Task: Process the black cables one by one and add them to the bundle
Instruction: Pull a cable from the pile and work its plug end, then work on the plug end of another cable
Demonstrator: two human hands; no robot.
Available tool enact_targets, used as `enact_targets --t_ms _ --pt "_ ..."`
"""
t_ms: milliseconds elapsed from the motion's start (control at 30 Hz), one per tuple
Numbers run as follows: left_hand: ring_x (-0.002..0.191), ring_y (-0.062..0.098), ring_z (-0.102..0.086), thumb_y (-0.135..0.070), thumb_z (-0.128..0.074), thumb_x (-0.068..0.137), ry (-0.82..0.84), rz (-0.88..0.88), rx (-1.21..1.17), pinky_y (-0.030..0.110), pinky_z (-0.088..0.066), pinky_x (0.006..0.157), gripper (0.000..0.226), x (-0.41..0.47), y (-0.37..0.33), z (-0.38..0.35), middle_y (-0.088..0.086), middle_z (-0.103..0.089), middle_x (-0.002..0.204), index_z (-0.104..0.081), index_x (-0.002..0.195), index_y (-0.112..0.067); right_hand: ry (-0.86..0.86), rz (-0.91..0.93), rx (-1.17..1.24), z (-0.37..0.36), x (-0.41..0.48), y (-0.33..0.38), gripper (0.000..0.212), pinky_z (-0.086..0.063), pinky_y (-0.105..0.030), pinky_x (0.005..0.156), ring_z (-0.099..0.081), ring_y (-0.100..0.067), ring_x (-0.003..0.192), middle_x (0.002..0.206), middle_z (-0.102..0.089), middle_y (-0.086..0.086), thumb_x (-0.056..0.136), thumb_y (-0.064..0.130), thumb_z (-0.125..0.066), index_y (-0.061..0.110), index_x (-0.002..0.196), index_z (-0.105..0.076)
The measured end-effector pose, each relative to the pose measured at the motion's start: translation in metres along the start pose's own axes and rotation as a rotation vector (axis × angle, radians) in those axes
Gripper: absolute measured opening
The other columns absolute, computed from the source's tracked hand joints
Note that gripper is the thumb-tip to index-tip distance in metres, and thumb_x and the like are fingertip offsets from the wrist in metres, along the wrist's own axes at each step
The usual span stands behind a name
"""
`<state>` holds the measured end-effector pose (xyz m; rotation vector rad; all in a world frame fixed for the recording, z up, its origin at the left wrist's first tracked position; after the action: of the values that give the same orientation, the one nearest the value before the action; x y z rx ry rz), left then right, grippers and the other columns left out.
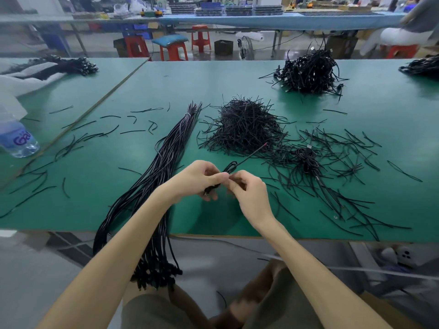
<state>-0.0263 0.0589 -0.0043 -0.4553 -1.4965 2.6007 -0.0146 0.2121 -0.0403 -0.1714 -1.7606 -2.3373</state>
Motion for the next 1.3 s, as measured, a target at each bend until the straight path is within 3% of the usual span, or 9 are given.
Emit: enact_targets --t_ms 133,267,400,567,667,767,933,1200,1300 --pt "0.058 0.024 -0.07 -0.029 -0.069 0.097 -0.091 -0.072 -0.045 0.03 -0.056 0.056 0.031 -0.007 -0.006 0.003 0.008 -0.078 0.084 -0.058 0.106 -0.001 0.016 -0.034 0.092 0.002 -0.001 0.006 0.018 -0.056 -0.03 0.081 -0.069 -0.014 0.091 0.094 -0.074 0.004 0.095 0.028 -0.072 0.015 0.108 -0.068" --pt "0.071 0.039 -0.074 -0.028 -0.061 0.102 -0.102 -0.133 -0.08 0.042 -0.062 0.065 0.03 -0.009 -0.014 0.0 0.018 -0.077 0.09 -0.062 0.104 0.002 0.064 -0.147 0.273 0.013 0.003 0.011 0.015 -0.053 -0.023 0.069 -0.071 -0.009 0.083 0.094 -0.077 0.0 0.094 0.013 -0.072 0.014 0.109 -0.07" --pt "0.079 0.025 -0.077 -0.029 -0.051 0.107 -0.018 -0.167 -0.002 0.036 -0.062 0.071 0.028 -0.009 -0.018 -0.007 0.001 -0.077 0.101 -0.07 0.102 -0.009 0.064 -0.269 0.378 0.043 0.014 0.016 0.013 -0.052 -0.024 0.065 -0.067 -0.013 0.08 0.092 -0.074 -0.004 0.096 0.01 -0.067 0.009 0.109 -0.07" --pt "0.071 0.012 -0.072 -0.021 -0.061 0.102 -0.25 -0.175 0.184 0.03 -0.056 0.065 0.011 -0.003 -0.008 0.017 -0.006 -0.075 0.091 -0.067 0.092 -0.02 -0.083 -0.328 0.187 0.104 0.035 0.008 0.01 -0.055 -0.025 0.064 -0.068 -0.013 0.071 0.091 -0.073 -0.008 0.094 0.007 -0.068 0.006 0.104 -0.069" --pt "0.087 0.02 -0.067 -0.018 -0.063 0.099 -0.465 -0.048 0.286 0.037 -0.056 0.08 0.004 0.001 0.01 0.049 0.003 -0.071 0.099 -0.066 0.099 -0.016 -0.2 -0.367 -0.038 0.144 0.05 -0.009 0.013 -0.055 -0.03 0.066 -0.066 -0.017 0.067 0.091 -0.072 -0.011 0.094 0.007 -0.068 0.004 0.107 -0.069" --pt "0.116 0.034 -0.051 -0.019 -0.062 0.099 -0.557 0.171 0.6 0.044 -0.046 0.098 0.024 -0.001 0.031 0.068 0.02 -0.055 0.124 -0.058 0.115 -0.002 -0.261 -0.438 -0.22 0.17 0.055 -0.027 0.015 -0.054 -0.034 0.069 -0.065 -0.02 0.067 0.088 -0.073 -0.012 0.094 0.009 -0.068 0.001 0.106 -0.071" --pt "0.124 0.039 -0.042 -0.023 -0.061 0.101 -0.593 0.287 0.821 0.044 -0.046 0.087 0.038 -0.009 0.045 0.065 0.027 -0.045 0.131 -0.045 0.124 0.003 -0.305 -0.41 -0.446 0.174 0.049 -0.031 0.019 -0.06 -0.041 0.081 -0.07 -0.016 0.066 0.087 -0.075 -0.008 0.092 0.008 -0.062 0.006 0.108 -0.072" --pt "0.094 0.035 -0.06 -0.028 -0.064 0.101 -0.7 0.249 0.579 0.044 -0.045 0.078 0.026 -0.009 0.052 0.085 0.019 -0.063 0.11 -0.061 0.105 -0.002 -0.33 -0.298 -0.525 0.16 0.042 -0.022 0.031 -0.048 -0.04 0.083 -0.06 -0.024 0.098 0.12 -0.06 -0.011 0.099 0.015 -0.059 0.008 0.127 -0.051" --pt "0.09 0.028 -0.06 -0.026 -0.064 0.101 -0.783 0.173 0.426 0.041 -0.048 0.079 0.021 -0.012 0.049 0.089 0.014 -0.066 0.103 -0.066 0.101 -0.005 -0.359 -0.187 -0.64 0.152 0.038 -0.01 0.036 -0.043 -0.032 0.074 -0.054 -0.019 0.086 0.132 -0.046 -0.013 0.1 0.015 -0.057 0.007 0.134 -0.046"
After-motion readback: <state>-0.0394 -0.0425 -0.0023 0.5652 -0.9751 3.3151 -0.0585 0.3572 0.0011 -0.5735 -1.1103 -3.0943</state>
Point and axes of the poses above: each hand's wrist, its own x-axis towards the middle knuckle, its own z-axis out of the back of the hand, y = z × x, the point moved 5 cm from there along x, towards the middle knuckle
